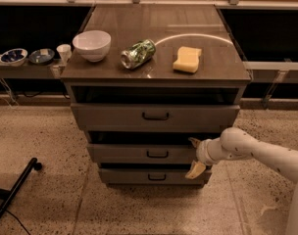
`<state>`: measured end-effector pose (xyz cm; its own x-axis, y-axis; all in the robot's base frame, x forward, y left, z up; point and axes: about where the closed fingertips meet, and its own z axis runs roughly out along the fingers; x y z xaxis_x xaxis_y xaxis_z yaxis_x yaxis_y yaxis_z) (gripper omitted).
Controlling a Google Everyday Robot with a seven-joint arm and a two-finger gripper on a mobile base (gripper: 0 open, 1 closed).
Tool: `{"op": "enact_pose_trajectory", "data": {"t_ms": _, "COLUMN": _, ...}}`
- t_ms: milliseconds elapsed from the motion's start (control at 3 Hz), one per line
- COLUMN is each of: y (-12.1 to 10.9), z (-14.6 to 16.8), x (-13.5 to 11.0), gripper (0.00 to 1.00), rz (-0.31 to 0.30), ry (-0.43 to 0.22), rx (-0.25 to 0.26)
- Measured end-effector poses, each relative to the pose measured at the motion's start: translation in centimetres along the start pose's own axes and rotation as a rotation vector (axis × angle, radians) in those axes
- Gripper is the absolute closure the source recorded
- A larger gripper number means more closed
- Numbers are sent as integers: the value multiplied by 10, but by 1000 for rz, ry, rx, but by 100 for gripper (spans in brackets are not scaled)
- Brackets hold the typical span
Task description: Open middle drawer
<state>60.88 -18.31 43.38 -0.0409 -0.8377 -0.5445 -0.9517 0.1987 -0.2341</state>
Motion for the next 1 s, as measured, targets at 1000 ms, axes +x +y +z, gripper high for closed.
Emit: {"op": "enact_pose_trajectory", "data": {"t_ms": 1000, "y": 2, "z": -9, "x": 18, "gripper": 46, "rz": -5, "ry": 10, "rx": -35}}
